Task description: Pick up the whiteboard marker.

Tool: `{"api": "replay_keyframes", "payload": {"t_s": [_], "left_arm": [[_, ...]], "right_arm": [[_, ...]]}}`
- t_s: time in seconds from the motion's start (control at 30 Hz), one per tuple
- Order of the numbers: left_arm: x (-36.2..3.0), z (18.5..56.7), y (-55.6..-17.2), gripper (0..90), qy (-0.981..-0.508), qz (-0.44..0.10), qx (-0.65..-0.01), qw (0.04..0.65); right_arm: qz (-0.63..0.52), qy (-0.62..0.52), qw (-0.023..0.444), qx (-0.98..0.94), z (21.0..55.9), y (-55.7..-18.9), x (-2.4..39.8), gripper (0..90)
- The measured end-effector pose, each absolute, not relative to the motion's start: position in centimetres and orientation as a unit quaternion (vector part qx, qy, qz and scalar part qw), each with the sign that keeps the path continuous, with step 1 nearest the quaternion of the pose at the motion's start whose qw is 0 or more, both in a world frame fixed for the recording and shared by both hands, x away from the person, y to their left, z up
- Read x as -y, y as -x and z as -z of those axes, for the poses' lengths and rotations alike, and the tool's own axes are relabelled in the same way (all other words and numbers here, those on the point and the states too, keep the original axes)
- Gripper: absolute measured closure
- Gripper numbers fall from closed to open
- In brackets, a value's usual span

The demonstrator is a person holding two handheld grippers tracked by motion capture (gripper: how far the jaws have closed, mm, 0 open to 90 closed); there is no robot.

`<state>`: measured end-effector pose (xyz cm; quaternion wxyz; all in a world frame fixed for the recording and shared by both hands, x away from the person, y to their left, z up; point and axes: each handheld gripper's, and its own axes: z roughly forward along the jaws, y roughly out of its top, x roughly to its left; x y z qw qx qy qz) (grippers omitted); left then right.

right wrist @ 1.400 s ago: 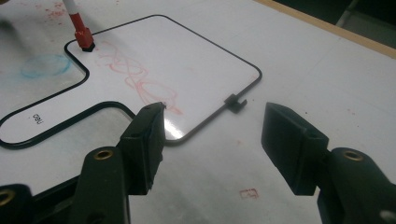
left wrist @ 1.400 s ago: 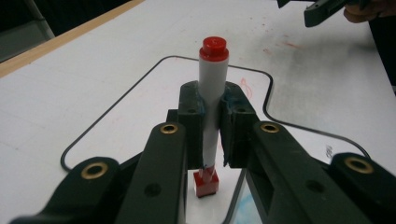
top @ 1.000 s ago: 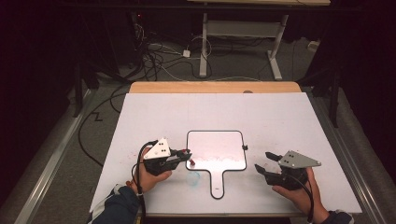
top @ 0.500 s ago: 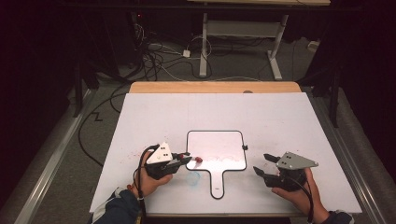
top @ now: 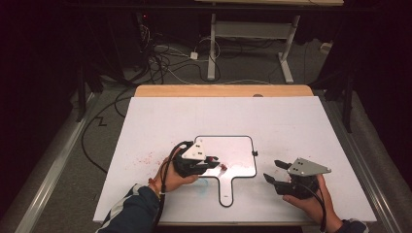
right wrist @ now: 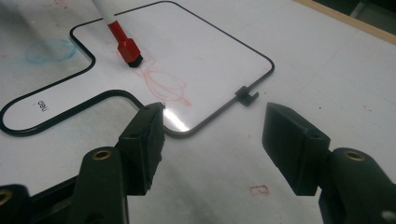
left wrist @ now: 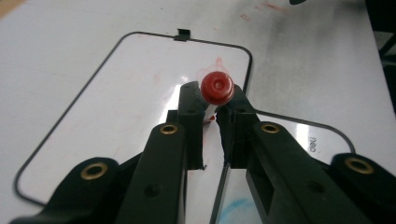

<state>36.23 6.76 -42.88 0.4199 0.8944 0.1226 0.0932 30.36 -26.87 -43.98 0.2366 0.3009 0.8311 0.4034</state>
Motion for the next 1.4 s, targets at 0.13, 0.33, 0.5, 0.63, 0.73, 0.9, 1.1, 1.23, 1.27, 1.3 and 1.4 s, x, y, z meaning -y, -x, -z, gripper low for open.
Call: {"api": "replay_keyframes", "payload": {"t_s": [0.13, 0.33, 0.5, 0.63, 0.73, 0.9, 1.1, 1.23, 1.27, 1.3, 1.4], "left_arm": [[-5.3, 42.4, -37.1, 78.5, -0.902, -0.068, -0.12, 0.41], [-2.3, 41.8, -37.2, 78.5, -0.914, -0.068, -0.089, 0.391], [0.1, 41.7, -37.1, 78.5, -0.915, -0.078, -0.072, 0.389], [0.9, 41.8, -37.0, 78.5, -0.915, -0.083, -0.067, 0.39], [0.3, 41.8, -36.9, 78.4, -0.918, -0.081, -0.068, 0.382], [-3.0, 41.6, -36.7, 78.5, -0.921, -0.086, -0.09, 0.37], [-8.7, 41.5, -35.8, 78.4, -0.924, -0.084, -0.116, 0.356], [-11.3, 41.4, -35.2, 78.5, -0.925, -0.083, -0.126, 0.349], [-11.6, 41.5, -35.1, 78.4, -0.924, -0.084, -0.127, 0.351], [-11.9, 41.6, -35.0, 78.4, -0.923, -0.082, -0.128, 0.352], [-11.9, 41.7, -35.0, 78.4, -0.921, -0.086, -0.132, 0.356]], "right_arm": [[-0.401, -0.298, 0.235, -0.834, 44.0, -30.3, 26.8, 39.6], [-0.4, -0.297, 0.235, -0.835, 44.0, -30.3, 26.8, 39.6], [-0.403, -0.299, 0.237, -0.832, 43.9, -30.3, 27.0, 39.5], [-0.402, -0.298, 0.237, -0.833, 43.9, -30.3, 27.1, 39.5], [-0.404, -0.299, 0.236, -0.832, 43.9, -30.3, 27.1, 39.5], [-0.405, -0.303, 0.237, -0.829, 43.8, -30.2, 27.3, 39.5], [-0.404, -0.305, 0.238, -0.829, 43.7, -30.2, 27.3, 39.4], [-0.404, -0.307, 0.239, -0.828, 43.7, -30.4, 27.2, 39.4], [-0.404, -0.309, 0.239, -0.827, 43.7, -30.4, 27.2, 39.4], [-0.404, -0.308, 0.24, -0.827, 43.7, -30.4, 27.2, 39.4], [-0.402, -0.308, 0.24, -0.828, 43.7, -30.5, 27.1, 39.4]]}}
